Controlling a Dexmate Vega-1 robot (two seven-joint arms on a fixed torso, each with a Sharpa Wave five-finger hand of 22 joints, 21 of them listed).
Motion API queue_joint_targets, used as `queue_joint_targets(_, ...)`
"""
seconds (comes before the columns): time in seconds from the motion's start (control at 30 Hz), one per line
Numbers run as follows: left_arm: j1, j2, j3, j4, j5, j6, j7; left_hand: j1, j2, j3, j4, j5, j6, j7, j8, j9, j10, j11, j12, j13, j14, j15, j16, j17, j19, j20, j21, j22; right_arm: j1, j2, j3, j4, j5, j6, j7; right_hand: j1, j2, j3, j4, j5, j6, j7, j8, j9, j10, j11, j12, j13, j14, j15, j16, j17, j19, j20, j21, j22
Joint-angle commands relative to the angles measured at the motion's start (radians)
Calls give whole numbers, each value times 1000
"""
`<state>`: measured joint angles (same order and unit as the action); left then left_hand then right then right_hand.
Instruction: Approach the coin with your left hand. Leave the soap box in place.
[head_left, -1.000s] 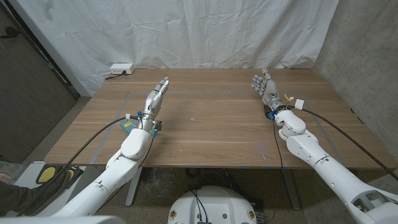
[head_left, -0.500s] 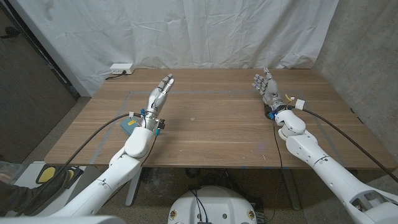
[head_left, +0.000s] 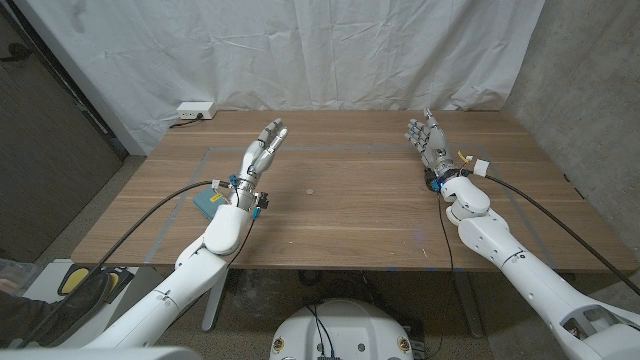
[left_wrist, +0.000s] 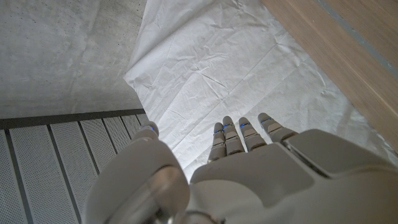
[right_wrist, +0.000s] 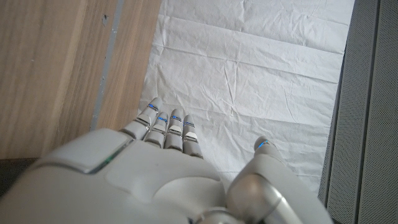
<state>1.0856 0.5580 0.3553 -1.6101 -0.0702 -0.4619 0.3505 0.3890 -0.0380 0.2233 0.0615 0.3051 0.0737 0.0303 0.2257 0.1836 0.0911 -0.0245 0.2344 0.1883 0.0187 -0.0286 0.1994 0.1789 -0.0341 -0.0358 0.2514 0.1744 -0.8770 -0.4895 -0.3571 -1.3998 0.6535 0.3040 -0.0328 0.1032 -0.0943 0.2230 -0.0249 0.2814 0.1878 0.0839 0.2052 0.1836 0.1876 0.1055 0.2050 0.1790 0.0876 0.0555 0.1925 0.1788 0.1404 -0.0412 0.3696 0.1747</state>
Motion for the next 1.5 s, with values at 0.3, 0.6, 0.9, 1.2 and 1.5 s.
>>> queue_joint_targets(0.3, 43, 24, -7, -114, 156, 111, 112, 22, 3, 3, -14, 4, 17, -4, 4, 6, 23, -7, 4, 5, 21, -5, 6, 4, 16, -72, -2, 6, 2, 2, -4, 2, -7, -1, -8, 3, 12, -2, -2, 4, 9, 0, 0, 5, 13, -1, 9, 4, 13, 2, 1, 6, 11, 1, -5, 2)
queue_joint_targets(0.6, 74, 54, -11, -202, 214, 223, 138, 28, 3, 3, -18, 6, 23, -6, 4, 6, 26, -7, 3, 5, 27, -7, 6, 4, 21, -72, -4, 6, -10, -5, 2, -18, 0, -6, -10, 3, 11, -4, -2, 5, 10, 0, -1, 5, 13, -4, 8, 4, 14, 3, 1, 6, 13, 1, -9, 2)
queue_joint_targets(0.9, 95, 71, -12, -259, 249, 291, 160, 32, 3, 3, -20, 7, 27, -7, 4, 6, 29, -5, 2, 5, 28, -7, 5, 4, 22, -71, -5, 6, -16, -10, 4, -29, 6, -9, -6, 3, 12, -5, -2, 5, 10, 0, -2, 5, 13, -2, 8, 4, 15, 3, 1, 6, 14, 2, -12, 2)
queue_joint_targets(1.2, 104, 84, -10, -288, 272, 350, 175, 37, 4, 3, -23, 8, 30, -7, 3, 6, 33, -9, 2, 5, 32, -9, 4, 4, 24, -71, -7, 6, -18, -10, 2, -34, 8, -12, -3, 3, 12, -6, -3, 5, 11, 1, -2, 5, 12, -2, 7, 4, 15, 4, 0, 6, 16, 2, -16, 2)
queue_joint_targets(1.5, 94, 89, -2, -278, 265, 359, 175, 41, 4, 3, -26, 9, 36, -9, 4, 6, 36, -11, 1, 5, 35, -11, 4, 4, 25, -70, -9, 6, -13, -5, -3, -24, 6, -12, -1, 2, 13, -8, -3, 5, 11, 1, -3, 5, 14, -2, 7, 4, 14, 4, 0, 6, 17, 2, -18, 2)
